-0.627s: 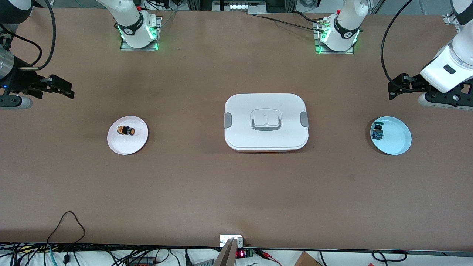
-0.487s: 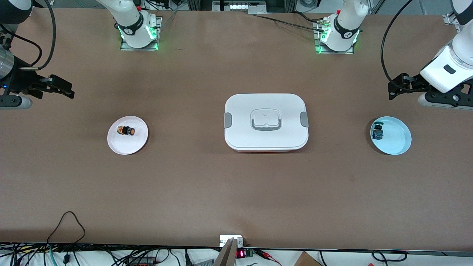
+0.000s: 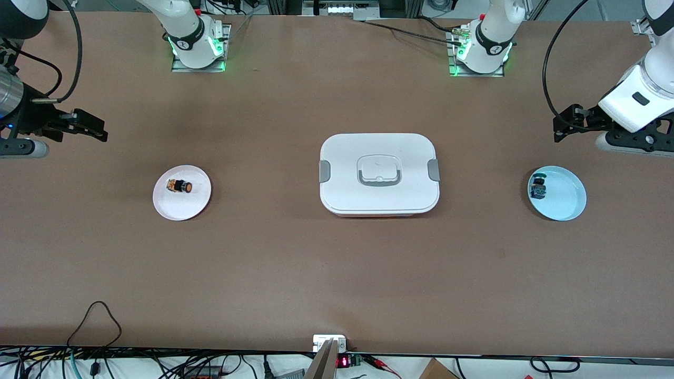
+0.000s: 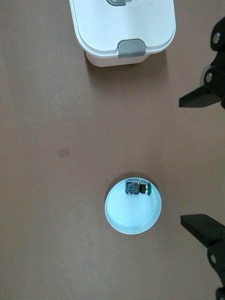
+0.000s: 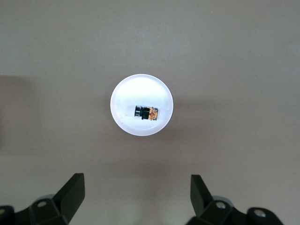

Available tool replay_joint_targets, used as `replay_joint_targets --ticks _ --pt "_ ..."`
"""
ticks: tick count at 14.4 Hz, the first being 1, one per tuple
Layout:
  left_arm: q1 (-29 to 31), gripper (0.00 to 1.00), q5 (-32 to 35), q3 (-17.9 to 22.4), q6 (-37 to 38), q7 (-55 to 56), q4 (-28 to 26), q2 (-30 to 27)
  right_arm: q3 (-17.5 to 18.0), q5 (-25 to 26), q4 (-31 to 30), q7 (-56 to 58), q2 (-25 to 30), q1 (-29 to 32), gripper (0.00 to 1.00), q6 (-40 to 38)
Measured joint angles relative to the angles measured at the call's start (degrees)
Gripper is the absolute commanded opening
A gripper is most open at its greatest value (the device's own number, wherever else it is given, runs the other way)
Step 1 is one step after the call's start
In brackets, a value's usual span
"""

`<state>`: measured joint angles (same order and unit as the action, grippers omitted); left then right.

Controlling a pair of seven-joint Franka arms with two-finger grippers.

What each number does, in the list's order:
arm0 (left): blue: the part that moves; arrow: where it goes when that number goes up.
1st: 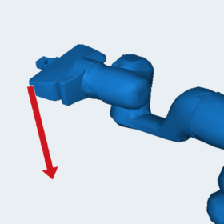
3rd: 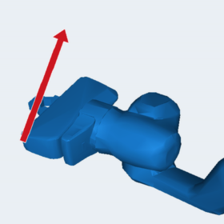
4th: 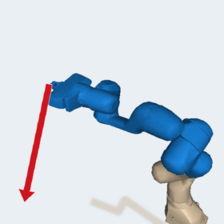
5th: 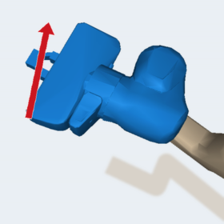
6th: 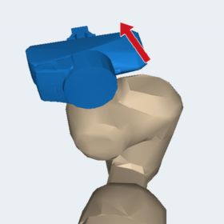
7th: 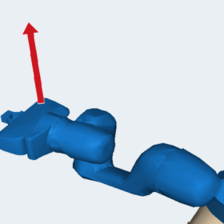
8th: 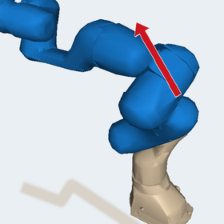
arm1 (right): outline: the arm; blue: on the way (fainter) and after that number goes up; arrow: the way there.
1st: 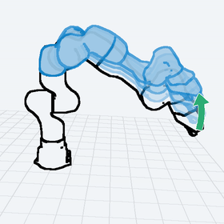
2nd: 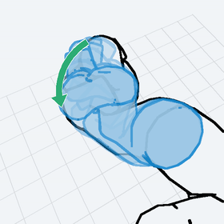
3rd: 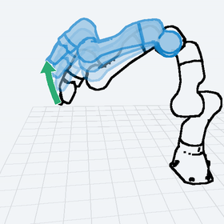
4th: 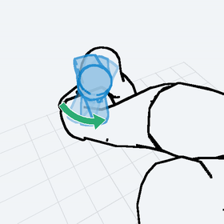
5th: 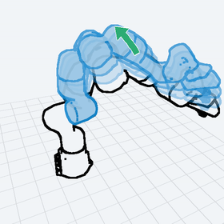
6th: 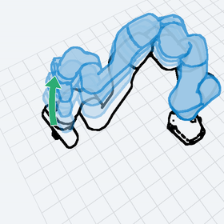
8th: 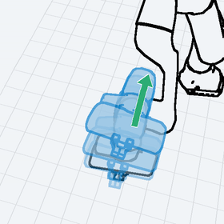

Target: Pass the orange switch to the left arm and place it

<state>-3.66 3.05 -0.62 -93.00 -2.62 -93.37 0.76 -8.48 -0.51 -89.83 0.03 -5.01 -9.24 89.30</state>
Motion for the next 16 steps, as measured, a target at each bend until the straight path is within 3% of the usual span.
replay_joint_targets --ticks 16 --pt "0.0 1.0 0.0 -0.1 0.0 0.0 0.3 0.3 0.2 0.0 -0.1 0.1 -11.6 -1.6 1.0 8.3"
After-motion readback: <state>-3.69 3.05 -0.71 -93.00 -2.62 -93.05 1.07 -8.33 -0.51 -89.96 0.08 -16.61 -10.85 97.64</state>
